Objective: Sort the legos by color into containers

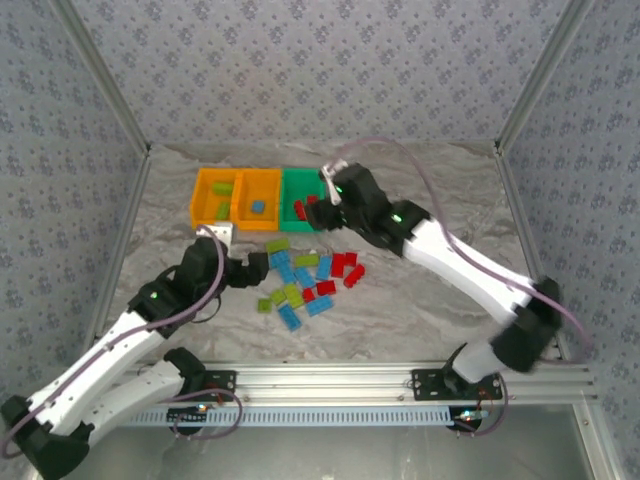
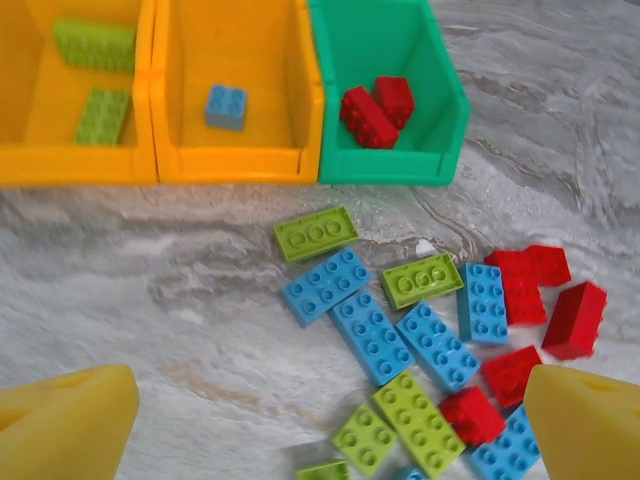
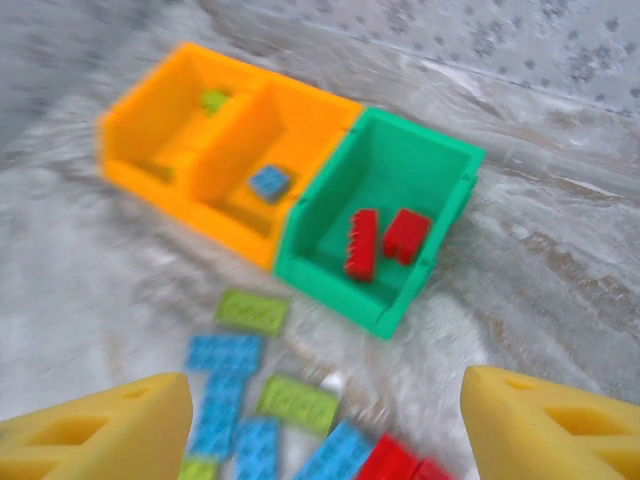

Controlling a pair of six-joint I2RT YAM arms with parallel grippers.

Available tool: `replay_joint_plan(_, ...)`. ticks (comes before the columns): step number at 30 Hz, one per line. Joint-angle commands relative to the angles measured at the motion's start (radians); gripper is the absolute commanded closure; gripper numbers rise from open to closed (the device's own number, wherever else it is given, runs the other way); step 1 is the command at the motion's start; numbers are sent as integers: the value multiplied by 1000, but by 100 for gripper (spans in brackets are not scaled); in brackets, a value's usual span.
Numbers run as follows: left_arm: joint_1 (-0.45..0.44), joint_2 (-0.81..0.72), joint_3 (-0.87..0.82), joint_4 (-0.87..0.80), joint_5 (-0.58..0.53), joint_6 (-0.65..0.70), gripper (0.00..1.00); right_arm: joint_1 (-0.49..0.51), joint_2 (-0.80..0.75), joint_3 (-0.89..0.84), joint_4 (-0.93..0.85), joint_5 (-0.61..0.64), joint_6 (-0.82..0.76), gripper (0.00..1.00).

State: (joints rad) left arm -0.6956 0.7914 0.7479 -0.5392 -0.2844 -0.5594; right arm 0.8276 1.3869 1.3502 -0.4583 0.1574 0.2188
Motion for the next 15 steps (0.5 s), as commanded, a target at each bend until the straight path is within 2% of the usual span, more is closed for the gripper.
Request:
replay_joint_plan(1,6,105,1,57,-49,-356,1,76,-178,-144,-77,-47,30,16)
replay_joint_plan(5,6,359,115,-11,-53,-524,1,131,-339,-280,-124,-64,113,6)
replay_joint_plan(10,5,680,281,-30,7,-474,1,139,-431,-366,-138,-30,180,0)
replay_joint_plan(15,24,844,339,24,16,-468,1,140,-430,-370,-189,29,181,0)
